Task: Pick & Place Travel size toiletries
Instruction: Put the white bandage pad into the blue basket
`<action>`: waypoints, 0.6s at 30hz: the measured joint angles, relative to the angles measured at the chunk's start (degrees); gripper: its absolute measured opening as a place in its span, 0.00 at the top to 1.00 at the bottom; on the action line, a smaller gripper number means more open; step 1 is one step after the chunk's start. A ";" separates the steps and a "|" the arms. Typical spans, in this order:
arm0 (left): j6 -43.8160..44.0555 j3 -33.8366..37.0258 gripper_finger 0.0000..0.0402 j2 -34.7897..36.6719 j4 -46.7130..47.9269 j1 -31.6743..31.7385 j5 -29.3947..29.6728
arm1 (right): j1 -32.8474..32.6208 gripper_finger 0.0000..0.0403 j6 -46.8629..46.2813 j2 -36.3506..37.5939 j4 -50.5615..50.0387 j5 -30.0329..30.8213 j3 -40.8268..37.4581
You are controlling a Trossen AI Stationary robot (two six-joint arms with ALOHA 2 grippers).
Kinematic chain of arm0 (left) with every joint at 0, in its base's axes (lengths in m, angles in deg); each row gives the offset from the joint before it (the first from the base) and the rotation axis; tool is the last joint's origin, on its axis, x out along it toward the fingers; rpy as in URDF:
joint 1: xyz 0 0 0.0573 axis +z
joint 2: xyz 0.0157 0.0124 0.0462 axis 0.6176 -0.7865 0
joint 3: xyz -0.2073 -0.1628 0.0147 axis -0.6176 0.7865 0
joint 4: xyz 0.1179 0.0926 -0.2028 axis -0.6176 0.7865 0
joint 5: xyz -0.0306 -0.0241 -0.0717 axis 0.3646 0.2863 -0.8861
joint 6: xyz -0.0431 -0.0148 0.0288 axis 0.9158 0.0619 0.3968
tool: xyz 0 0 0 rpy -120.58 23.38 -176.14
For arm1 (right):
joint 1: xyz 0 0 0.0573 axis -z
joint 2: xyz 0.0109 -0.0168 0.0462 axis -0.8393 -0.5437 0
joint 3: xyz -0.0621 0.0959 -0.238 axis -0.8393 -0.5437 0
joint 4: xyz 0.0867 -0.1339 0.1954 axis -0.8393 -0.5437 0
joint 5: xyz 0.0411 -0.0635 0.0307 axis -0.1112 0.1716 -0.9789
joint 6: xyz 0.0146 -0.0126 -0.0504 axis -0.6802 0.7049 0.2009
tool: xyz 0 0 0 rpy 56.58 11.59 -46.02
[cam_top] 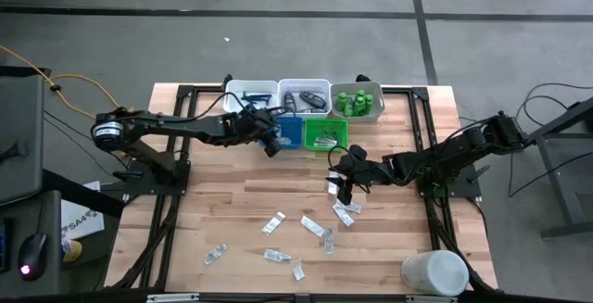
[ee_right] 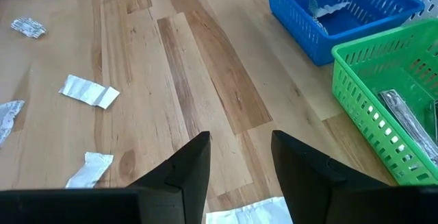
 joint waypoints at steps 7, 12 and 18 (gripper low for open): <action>1.82 0.06 0.67 8.91 9.78 -4.55 0.36 | 0.00 0.63 -0.07 0.00 -0.79 -0.02 0.00; 5.47 0.04 0.67 13.62 23.84 -12.49 0.28 | 0.00 0.63 -0.07 0.00 -0.88 -0.04 0.00; 14.53 0.11 0.67 15.64 41.60 -25.28 -1.34 | 0.00 0.63 -0.05 0.00 -0.91 -0.07 0.00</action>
